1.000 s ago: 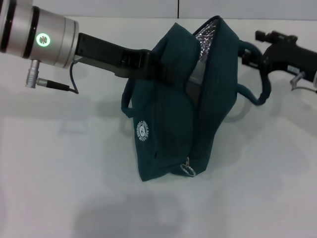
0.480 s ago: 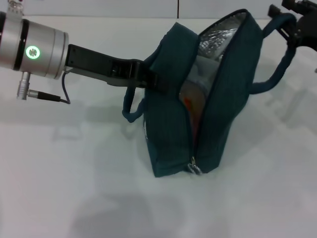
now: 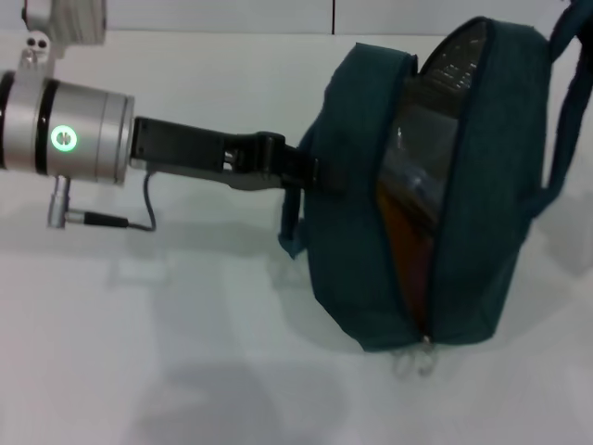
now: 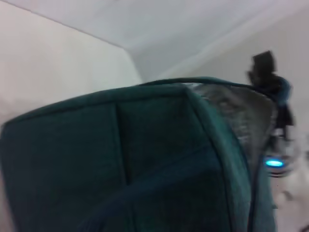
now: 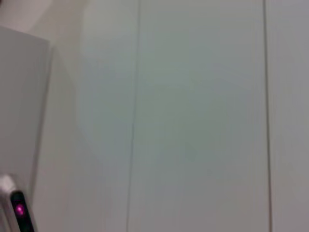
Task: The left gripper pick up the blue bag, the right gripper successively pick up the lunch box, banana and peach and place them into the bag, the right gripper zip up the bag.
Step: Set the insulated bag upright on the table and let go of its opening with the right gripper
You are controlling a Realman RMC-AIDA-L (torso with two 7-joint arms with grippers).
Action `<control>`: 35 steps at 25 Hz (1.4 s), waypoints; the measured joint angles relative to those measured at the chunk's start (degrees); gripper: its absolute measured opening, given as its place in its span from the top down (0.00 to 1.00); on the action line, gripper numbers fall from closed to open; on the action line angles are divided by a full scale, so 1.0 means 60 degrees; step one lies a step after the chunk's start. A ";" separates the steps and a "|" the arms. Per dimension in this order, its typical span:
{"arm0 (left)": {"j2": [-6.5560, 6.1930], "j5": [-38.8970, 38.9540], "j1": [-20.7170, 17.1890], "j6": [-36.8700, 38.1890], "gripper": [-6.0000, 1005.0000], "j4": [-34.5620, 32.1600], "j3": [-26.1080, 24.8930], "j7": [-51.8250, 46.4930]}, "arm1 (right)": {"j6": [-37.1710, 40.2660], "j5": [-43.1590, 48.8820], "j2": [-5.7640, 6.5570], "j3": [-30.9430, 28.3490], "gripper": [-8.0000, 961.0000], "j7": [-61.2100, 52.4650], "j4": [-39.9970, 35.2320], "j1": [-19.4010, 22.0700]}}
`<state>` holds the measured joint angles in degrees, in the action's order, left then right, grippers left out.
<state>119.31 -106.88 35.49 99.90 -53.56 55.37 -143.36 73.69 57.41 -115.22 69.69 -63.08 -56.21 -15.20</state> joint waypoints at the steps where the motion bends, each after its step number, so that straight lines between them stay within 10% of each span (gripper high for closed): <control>1: 0.0007 0.0212 -0.0014 0.0094 0.94 0.0182 0.0001 0.0129 | -0.0021 0.0088 0.0000 -0.0020 0.95 -0.0180 -0.0210 0.0097; 17: -0.0003 0.0212 -0.0033 -0.0951 0.94 0.2430 -0.0055 0.2356 | -0.0353 0.4205 0.0044 -0.0039 0.94 -0.3740 -0.0253 -0.0053; 35: -0.0041 0.0126 -0.0102 -0.1238 0.94 0.2524 -0.0012 0.2820 | 0.1927 0.4139 0.0028 -0.2357 0.73 -0.3751 0.0307 0.0195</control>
<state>119.06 -106.12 34.88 92.47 -38.41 55.29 -126.44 85.26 82.24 -115.06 55.54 -85.59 -54.37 -14.03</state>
